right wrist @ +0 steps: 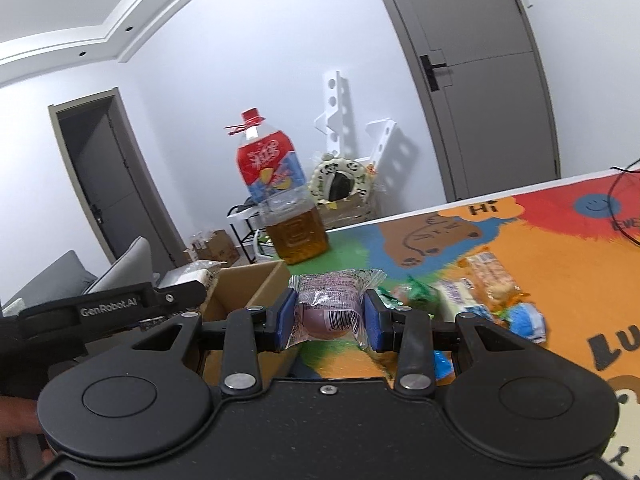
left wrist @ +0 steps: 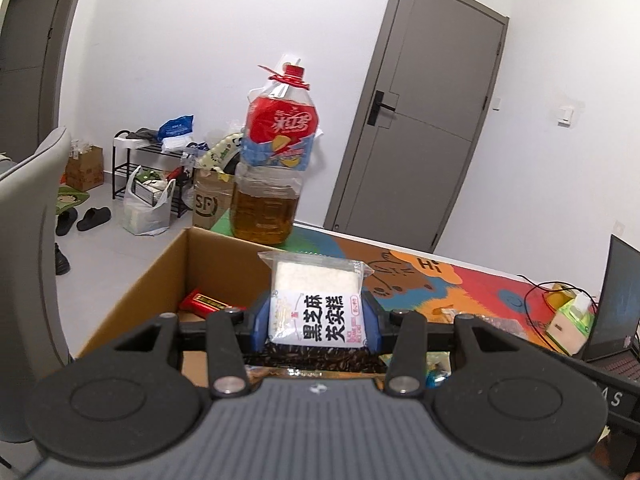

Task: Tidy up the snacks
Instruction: 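Carry both packets over the cardboard box and lower them inside, then open both grippers to release the packets into the box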

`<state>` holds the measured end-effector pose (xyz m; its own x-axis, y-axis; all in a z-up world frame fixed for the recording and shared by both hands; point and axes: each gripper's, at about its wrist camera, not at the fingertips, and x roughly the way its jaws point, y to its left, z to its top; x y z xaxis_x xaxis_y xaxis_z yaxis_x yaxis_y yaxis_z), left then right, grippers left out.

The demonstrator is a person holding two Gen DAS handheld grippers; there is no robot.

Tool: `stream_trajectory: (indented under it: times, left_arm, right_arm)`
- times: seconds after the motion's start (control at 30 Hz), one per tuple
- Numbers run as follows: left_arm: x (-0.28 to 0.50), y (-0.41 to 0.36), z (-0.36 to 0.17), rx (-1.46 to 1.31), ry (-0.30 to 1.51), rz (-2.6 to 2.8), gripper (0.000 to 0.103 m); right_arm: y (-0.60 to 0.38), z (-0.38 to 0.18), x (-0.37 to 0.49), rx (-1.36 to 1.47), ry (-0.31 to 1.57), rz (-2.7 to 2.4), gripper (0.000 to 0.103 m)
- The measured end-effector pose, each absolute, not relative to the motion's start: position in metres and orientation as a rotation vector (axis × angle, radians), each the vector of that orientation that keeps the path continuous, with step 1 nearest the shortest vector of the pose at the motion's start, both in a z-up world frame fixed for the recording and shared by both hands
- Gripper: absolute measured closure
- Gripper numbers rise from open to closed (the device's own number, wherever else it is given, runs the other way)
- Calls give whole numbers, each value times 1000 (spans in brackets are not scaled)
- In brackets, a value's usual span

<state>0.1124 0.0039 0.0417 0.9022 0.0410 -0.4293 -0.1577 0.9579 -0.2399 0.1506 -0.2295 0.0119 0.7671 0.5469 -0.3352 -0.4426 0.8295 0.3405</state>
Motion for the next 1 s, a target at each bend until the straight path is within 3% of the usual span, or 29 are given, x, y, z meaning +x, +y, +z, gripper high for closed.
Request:
stream_trajectory:
  times: [0.6,1.0]
  left_arm:
    - [129,54,14,-321,503,184,57]
    - [108,72,29,-336,448,206,52]
  right_arm:
    - [-175,13,164,209,459,605,66]
    - [-153,9,176,233,492,634,66]
